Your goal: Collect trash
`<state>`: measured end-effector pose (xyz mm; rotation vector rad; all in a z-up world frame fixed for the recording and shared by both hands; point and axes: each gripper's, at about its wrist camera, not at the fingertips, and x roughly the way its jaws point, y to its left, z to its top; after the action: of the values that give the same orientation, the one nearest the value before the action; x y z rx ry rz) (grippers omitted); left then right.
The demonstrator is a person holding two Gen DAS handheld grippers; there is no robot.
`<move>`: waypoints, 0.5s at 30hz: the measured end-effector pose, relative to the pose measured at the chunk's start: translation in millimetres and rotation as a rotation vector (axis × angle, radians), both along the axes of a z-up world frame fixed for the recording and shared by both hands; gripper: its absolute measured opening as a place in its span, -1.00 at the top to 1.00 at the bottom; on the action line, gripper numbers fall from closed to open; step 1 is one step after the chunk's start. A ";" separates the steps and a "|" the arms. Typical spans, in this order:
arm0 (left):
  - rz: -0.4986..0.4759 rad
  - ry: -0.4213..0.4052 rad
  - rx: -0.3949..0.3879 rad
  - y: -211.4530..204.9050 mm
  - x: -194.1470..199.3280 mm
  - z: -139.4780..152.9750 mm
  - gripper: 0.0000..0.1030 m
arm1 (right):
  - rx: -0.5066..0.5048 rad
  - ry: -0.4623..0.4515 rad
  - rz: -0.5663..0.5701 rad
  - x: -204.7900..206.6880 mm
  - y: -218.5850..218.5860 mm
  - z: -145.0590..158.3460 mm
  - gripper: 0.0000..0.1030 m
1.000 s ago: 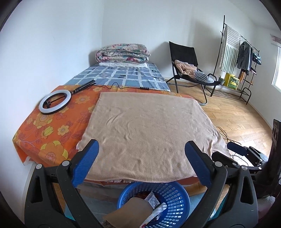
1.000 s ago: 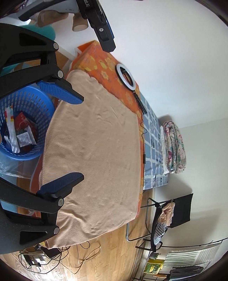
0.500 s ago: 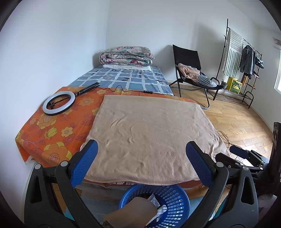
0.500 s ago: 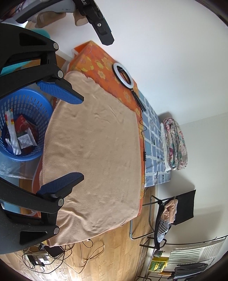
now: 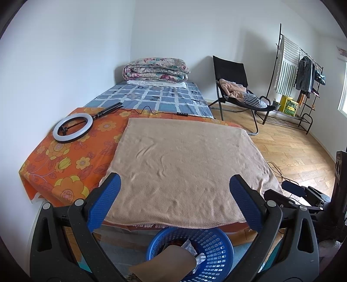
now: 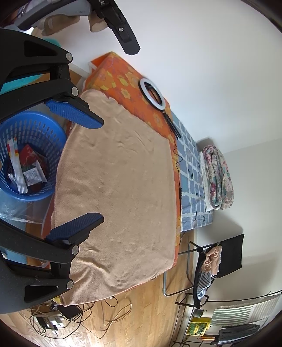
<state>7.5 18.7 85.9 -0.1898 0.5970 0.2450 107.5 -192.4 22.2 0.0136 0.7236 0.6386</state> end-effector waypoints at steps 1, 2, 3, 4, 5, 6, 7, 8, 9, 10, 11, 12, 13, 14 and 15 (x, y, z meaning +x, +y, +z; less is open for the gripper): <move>0.000 0.000 0.001 0.0 0.0 0.0 -0.98 | 0.000 -0.001 0.000 -0.2 0.1 0.1 -0.55; 0.001 -0.001 0.002 0.1 -0.3 0.3 -0.98 | 0.001 -0.002 0.000 -1.0 0.8 0.1 -0.55; 0.000 0.000 0.000 0.1 -0.1 0.1 -0.98 | 0.002 -0.002 0.001 -1.7 1.4 0.5 -0.55; 0.000 0.000 0.000 0.1 -0.3 0.1 -0.98 | 0.003 -0.004 0.002 -2.5 1.5 0.9 -0.55; 0.001 0.000 -0.001 0.1 -0.5 0.2 -0.98 | 0.003 -0.005 0.002 -2.9 1.9 1.3 -0.55; -0.001 0.001 -0.001 0.1 -0.2 0.0 -0.98 | 0.003 -0.005 0.002 -3.0 2.4 1.6 -0.55; -0.001 0.001 0.001 0.0 -0.2 -0.1 -0.98 | 0.004 -0.005 0.002 -3.0 2.3 1.7 -0.55; 0.000 0.001 0.002 -0.1 -0.5 0.2 -0.98 | 0.005 -0.005 0.003 -3.2 2.6 2.0 -0.55; 0.000 0.001 0.002 -0.2 -0.3 0.1 -0.98 | 0.005 -0.004 0.002 -3.3 3.0 2.2 -0.55; -0.001 0.002 0.001 -0.3 -0.5 0.2 -0.98 | 0.004 -0.003 0.002 -3.3 3.4 2.3 -0.55; -0.001 0.001 -0.001 -0.4 -0.8 0.4 -0.98 | 0.005 -0.003 0.002 -3.2 2.9 2.7 -0.55; 0.000 0.000 0.000 -0.6 -0.5 0.2 -0.98 | 0.005 -0.003 0.002 -3.2 3.0 2.7 -0.55; 0.000 -0.001 0.001 -0.5 -0.6 0.7 -0.98 | 0.005 -0.002 0.002 -3.4 3.3 2.8 -0.55; 0.000 -0.001 0.001 -0.2 -0.6 1.0 -0.98 | 0.006 -0.001 0.003 -3.2 2.9 3.0 -0.55; 0.001 -0.001 0.001 -0.1 -0.7 1.1 -0.98 | 0.007 0.000 0.003 -3.3 3.0 3.2 -0.55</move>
<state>6.7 18.6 87.0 -0.1888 0.5955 0.2461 104.2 -189.4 25.4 0.0187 0.7211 0.6439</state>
